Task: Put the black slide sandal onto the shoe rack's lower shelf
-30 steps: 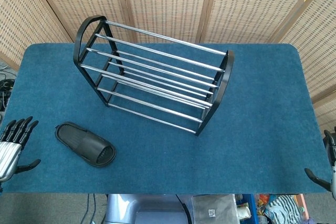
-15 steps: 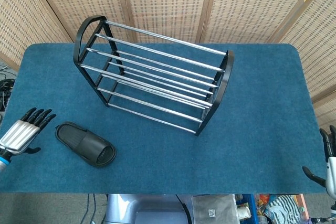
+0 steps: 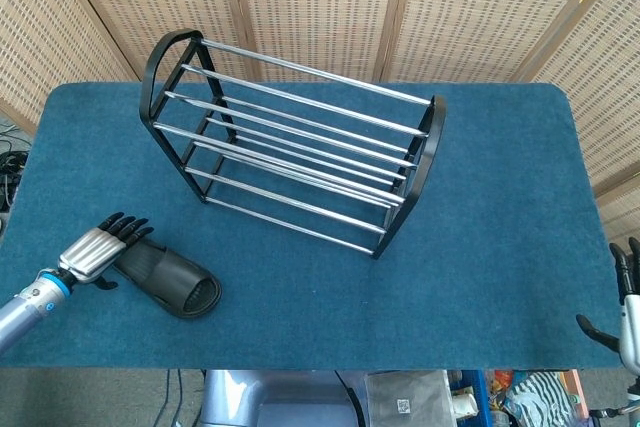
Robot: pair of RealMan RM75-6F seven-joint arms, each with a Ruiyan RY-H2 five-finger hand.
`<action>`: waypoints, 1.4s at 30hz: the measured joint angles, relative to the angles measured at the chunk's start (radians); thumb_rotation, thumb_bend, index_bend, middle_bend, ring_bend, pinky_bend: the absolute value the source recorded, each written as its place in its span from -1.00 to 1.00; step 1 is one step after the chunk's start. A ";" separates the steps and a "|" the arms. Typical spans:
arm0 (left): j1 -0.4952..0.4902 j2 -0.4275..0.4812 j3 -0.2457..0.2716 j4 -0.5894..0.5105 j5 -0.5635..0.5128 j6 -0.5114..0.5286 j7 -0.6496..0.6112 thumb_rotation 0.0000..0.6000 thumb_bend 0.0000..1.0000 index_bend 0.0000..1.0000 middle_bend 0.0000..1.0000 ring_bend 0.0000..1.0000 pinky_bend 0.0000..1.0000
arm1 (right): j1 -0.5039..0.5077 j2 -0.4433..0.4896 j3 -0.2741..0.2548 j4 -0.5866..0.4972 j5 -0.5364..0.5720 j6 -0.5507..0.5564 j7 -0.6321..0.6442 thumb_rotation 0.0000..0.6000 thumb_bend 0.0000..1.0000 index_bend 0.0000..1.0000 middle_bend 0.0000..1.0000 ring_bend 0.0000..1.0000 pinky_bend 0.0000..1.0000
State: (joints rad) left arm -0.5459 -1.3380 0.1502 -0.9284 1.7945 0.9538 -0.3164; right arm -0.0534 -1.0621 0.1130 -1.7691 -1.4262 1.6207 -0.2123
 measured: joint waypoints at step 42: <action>-0.002 0.053 0.029 -0.221 -0.038 0.195 -0.061 1.00 -0.68 -0.03 -0.09 -0.27 -0.12 | -0.007 0.039 -0.010 -0.015 -0.009 -0.005 0.072 1.00 -1.00 -1.00 -1.00 -1.00 -1.00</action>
State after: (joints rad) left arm -0.5475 -1.2849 0.1792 -1.1497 1.7561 1.1484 -0.3779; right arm -0.0599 -1.0230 0.1030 -1.7840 -1.4351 1.6156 -0.1407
